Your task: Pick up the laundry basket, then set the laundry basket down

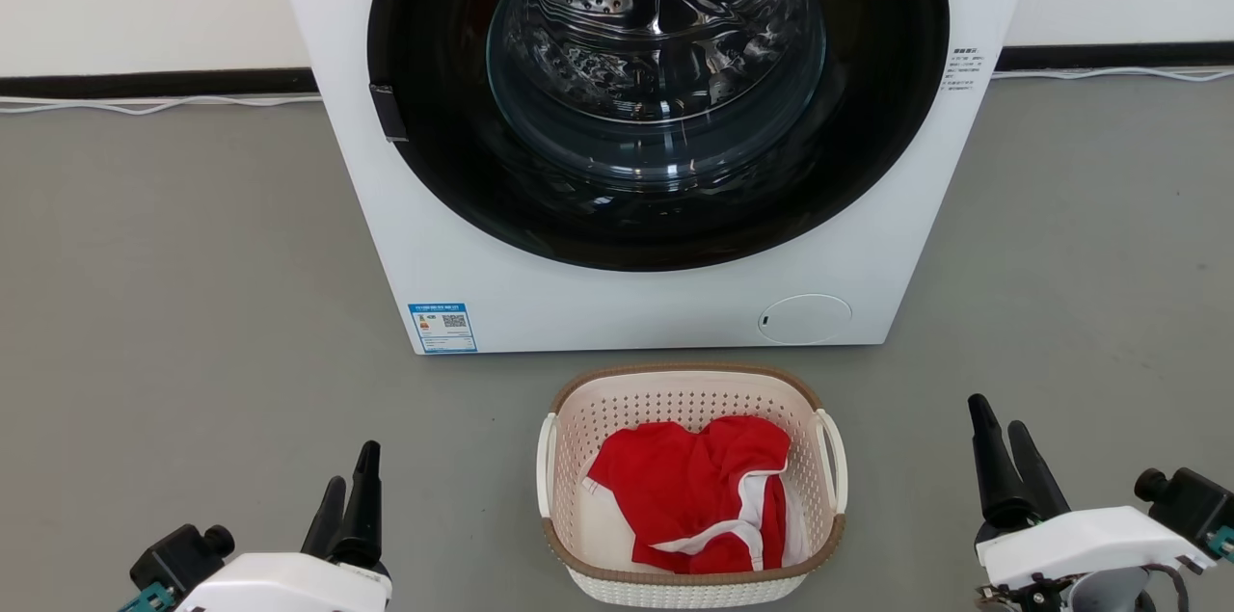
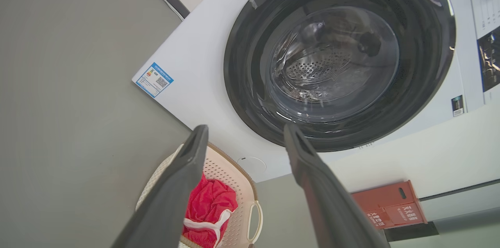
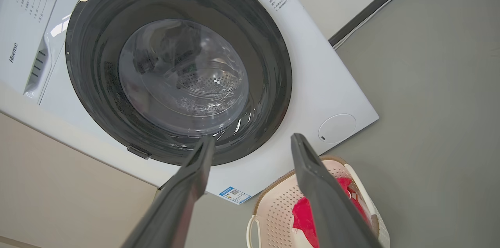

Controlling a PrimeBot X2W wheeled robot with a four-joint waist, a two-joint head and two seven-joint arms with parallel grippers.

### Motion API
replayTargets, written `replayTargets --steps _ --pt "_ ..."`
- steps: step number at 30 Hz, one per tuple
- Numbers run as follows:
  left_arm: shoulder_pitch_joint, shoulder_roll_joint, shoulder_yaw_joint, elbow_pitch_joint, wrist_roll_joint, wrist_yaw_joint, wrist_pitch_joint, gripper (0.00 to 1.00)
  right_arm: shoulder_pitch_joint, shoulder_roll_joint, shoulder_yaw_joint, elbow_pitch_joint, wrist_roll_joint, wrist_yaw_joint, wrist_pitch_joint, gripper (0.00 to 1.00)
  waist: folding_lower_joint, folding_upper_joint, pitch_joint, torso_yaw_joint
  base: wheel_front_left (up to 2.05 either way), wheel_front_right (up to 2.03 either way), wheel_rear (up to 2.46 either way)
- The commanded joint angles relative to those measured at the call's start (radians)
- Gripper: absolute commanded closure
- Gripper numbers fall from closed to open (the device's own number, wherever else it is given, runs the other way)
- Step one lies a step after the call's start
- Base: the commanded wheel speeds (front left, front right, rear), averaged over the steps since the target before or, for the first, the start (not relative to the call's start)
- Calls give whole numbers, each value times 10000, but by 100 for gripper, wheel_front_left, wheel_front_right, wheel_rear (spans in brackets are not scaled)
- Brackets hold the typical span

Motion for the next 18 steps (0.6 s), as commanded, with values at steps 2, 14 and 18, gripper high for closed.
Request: replayTargets --steps 2,14,18 --pt "-440 89 80 -269 467 58 -133 0 -563 -154 169 -220 -461 38 -219 0 -1 0 0 3 0 0 0" --pt "-435 107 33 -269 2172 165 -486 0 -621 -249 251 -58 -2088 46 -571 0 -1 0 -14 -3 0 0 0" --pt "-444 114 25 -278 2713 193 -603 0 -632 -262 289 -10 -2599 48 -689 0 -1 0 -19 -8 0 0 0"
